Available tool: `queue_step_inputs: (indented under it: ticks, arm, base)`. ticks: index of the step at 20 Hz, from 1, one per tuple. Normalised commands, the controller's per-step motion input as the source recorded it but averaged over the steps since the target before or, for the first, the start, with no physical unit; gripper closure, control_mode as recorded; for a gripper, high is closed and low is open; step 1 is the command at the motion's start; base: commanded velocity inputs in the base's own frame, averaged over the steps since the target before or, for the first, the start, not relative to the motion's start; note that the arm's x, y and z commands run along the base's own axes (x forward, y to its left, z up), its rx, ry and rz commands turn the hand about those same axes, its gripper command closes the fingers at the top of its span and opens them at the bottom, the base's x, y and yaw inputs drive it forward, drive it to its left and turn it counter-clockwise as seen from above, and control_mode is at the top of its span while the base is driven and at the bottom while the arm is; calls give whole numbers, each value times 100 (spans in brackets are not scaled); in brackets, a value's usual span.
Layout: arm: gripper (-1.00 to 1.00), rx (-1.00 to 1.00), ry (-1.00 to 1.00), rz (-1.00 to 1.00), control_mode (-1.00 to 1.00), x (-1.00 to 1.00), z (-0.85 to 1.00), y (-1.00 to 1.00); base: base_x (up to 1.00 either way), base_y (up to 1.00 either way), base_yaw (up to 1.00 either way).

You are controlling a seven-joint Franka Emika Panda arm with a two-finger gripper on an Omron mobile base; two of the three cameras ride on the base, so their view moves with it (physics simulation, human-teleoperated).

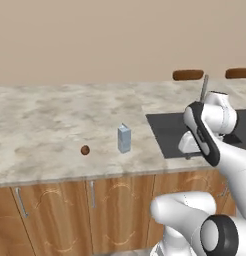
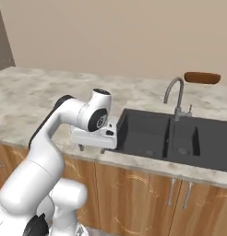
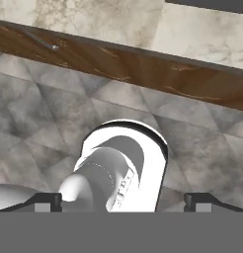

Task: Gather the eggs and milk located in the vicinity of the sink area and place them right next to the bowl.

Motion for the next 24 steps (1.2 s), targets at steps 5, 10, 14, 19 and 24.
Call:
queue_step_inputs:
  ticks: [5, 10, 14, 19, 24]
  arm:
    - [-100, 0, 0, 0, 100, 0, 0, 0]
    - [-100, 0, 0, 0, 100, 0, 0, 0]
    - [-100, 0, 0, 0, 100, 0, 0, 0]
    - [-100, 0, 0, 0, 100, 0, 0, 0]
    - [-100, 0, 0, 0, 100, 0, 0, 0]
  base:
    - [56, 94, -53]
    - [82, 74, -26]
    - [3, 0, 0]
    - [0, 0, 0]
    - [0, 0, 0]
